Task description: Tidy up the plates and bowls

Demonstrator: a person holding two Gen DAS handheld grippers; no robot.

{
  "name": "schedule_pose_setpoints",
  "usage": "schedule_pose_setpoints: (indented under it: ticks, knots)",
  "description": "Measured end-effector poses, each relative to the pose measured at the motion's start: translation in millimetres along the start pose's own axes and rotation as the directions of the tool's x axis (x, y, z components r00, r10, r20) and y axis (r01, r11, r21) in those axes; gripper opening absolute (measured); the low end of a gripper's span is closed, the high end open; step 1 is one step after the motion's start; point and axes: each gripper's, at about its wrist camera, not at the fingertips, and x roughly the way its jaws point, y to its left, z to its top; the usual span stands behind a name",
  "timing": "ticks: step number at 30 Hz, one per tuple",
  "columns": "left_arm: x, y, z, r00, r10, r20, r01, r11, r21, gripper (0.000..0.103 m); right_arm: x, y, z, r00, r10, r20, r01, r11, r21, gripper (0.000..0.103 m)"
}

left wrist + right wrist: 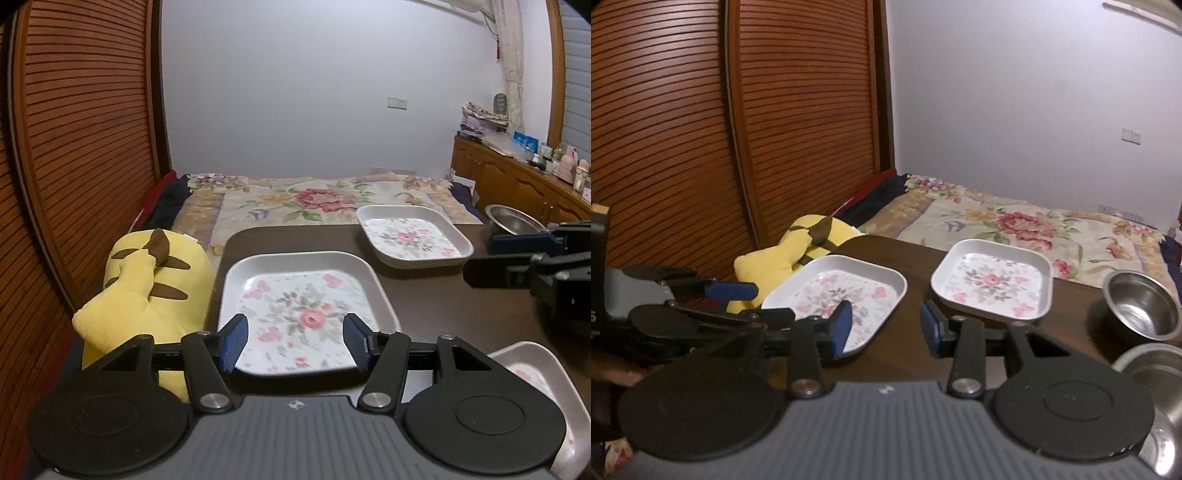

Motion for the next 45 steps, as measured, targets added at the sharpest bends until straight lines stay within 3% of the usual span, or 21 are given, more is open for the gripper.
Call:
schedule_pose_setpoints:
  ticks: [11, 19, 22, 45]
  knots:
    - [28.2, 37.0, 16.0, 1.0, 0.007, 0.012, -0.007, 0.999, -0.034, 0.066, 52.1, 7.2, 15.1, 0.997, 0.015, -0.08, -0.016, 1.0, -0.002, 0.051]
    - [51.2, 57.5, 14.5, 0.999, 0.006, -0.04, -0.008, 0.999, -0.052, 0.036, 83.9, 5.4, 13.6, 0.986, 0.034, -0.162, -0.031, 0.999, 0.022, 0.05]
    - [56.7, 59.0, 9.9, 0.998, 0.001, -0.058, -0.004, 0.999, -0.053, 0.029, 91.6, 4.4, 11.1, 0.981, 0.04, -0.188, -0.035, 0.999, 0.033, 0.044]
    - [63.7, 57.7, -1.0, 0.995, -0.019, -0.096, 0.012, 0.997, -0.078, 0.01, 112.4, -1.6, -0.7, 0.961, 0.058, -0.269, -0.047, 0.998, 0.049, 0.018]
